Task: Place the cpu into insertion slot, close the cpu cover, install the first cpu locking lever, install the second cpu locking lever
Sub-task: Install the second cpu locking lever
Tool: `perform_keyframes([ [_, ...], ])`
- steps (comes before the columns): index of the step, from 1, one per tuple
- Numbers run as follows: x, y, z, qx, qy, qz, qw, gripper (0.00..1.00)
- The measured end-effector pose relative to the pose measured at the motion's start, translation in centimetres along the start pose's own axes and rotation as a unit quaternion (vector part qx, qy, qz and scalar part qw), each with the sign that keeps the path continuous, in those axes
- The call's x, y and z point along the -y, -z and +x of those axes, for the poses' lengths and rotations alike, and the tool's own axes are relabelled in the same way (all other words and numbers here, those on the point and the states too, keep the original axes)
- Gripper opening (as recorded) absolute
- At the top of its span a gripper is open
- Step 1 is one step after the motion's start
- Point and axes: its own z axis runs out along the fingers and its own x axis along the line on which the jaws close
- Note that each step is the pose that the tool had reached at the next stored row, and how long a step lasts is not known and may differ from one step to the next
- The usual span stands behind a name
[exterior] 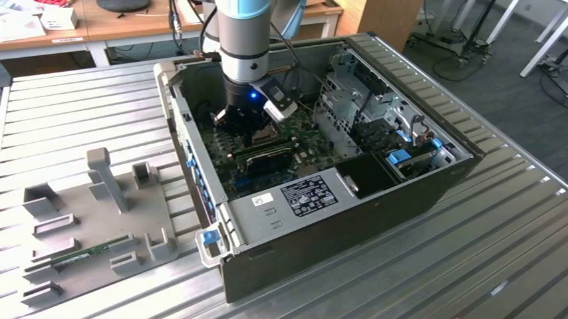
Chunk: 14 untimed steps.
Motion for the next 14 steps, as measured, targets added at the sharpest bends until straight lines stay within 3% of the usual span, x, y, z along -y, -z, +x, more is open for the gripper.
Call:
perform_keyframes([
  [3,0.0,-0.01,0.01,0.0001,0.0,-0.0013,1.0,0.1],
  [5,0.01,-0.03,0.01,0.0002,0.0,-0.0081,0.99997,0.1],
  [7,0.01,-0.02,0.01,0.0001,0.0,-0.0109,0.99994,0.1],
  [14,0.03,-0.15,0.02,0.0001,0.0,-0.0113,0.99994,0.1],
])
